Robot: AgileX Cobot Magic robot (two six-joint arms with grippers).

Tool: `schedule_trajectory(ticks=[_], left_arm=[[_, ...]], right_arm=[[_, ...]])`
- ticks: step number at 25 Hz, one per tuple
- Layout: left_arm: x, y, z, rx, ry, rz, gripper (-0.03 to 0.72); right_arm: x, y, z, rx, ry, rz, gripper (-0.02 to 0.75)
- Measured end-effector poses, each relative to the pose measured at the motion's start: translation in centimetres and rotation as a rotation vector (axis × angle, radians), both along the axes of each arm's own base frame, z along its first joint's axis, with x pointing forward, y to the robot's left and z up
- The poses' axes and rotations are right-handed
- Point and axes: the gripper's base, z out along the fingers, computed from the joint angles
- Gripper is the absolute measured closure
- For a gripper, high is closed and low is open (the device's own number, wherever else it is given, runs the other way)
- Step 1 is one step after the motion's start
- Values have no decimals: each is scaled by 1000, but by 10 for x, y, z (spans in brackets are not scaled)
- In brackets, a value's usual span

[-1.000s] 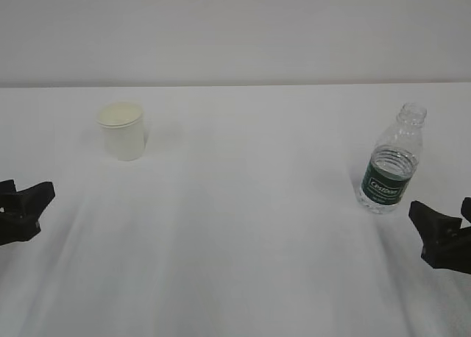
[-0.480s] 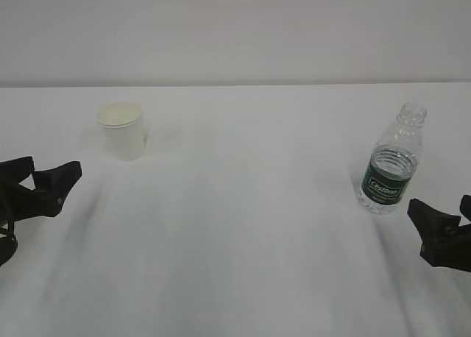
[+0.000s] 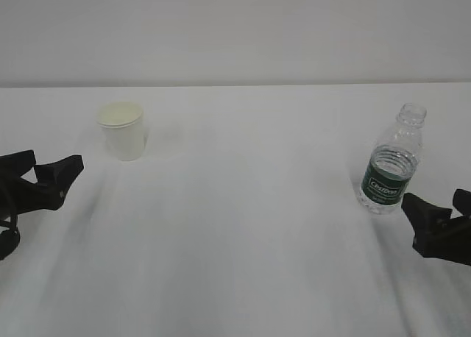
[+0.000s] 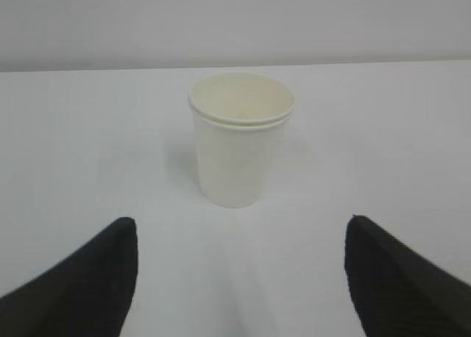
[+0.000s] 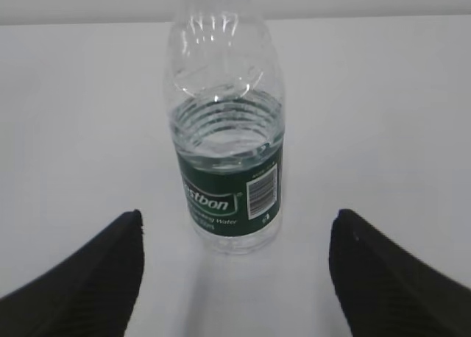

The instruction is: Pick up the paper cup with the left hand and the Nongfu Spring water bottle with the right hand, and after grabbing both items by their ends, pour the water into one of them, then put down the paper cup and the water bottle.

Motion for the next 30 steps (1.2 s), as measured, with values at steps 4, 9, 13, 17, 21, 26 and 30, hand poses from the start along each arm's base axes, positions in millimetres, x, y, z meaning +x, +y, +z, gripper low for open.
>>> schedule_trajectory(ticks=[4,9,13,17,21,26,30], left_arm=[[0,0,0,0,0,0,50],[0,-1,0,1,0,-7,63],[0,-1,0,2,0,-10,75],[0,-1,0,2,0,-11,81],[0,-1,0,2,0,-11,90],[0,-1,0,2,0,-11,95],[0,-1,0,3,0,-14,95]], right_arm=[[7,2,-13,-8,51,15,150],[18,5,-23,-11,76,28,150],[27,7,-30,-12,82,38,150],[34,8,-34,-12,85,39,150],[42,9,-36,-11,75,39,150],[50,10,-43,-12,82,39,150],[59,11,-46,-11,74,39,150]])
